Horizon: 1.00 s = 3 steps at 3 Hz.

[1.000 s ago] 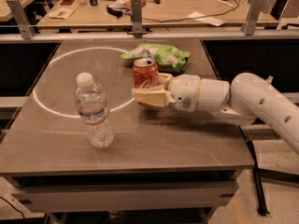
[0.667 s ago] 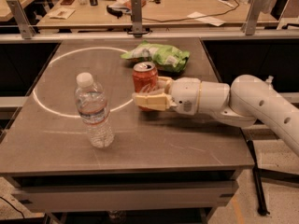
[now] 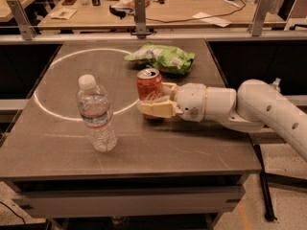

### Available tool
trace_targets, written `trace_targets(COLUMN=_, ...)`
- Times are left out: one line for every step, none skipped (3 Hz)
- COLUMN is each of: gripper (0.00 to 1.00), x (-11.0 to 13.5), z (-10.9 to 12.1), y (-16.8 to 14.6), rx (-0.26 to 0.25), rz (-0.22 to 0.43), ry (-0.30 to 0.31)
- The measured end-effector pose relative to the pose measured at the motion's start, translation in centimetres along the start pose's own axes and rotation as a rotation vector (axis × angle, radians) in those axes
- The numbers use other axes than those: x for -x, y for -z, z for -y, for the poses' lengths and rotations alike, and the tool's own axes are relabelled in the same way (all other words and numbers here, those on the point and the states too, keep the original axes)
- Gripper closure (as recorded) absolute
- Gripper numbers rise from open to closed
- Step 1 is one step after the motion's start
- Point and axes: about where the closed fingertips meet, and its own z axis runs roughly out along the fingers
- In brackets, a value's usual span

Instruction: Place coke can upright

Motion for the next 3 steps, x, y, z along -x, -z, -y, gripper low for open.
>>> trace_targets(gripper=0.59, x=-0.39, z=-0.35, y=-0.11, rx=0.016, rz=0.007, ry=0.004)
trace_targets(gripper=0.35, x=-0.47, z=-0.56, y=-0.25, rx=0.027, rz=0.009, ry=0.018)
trace_targets(gripper=0.12, x=-0.41, z=-0.68, y=-0.30, rx=0.039, rz=0.005, ry=0.028)
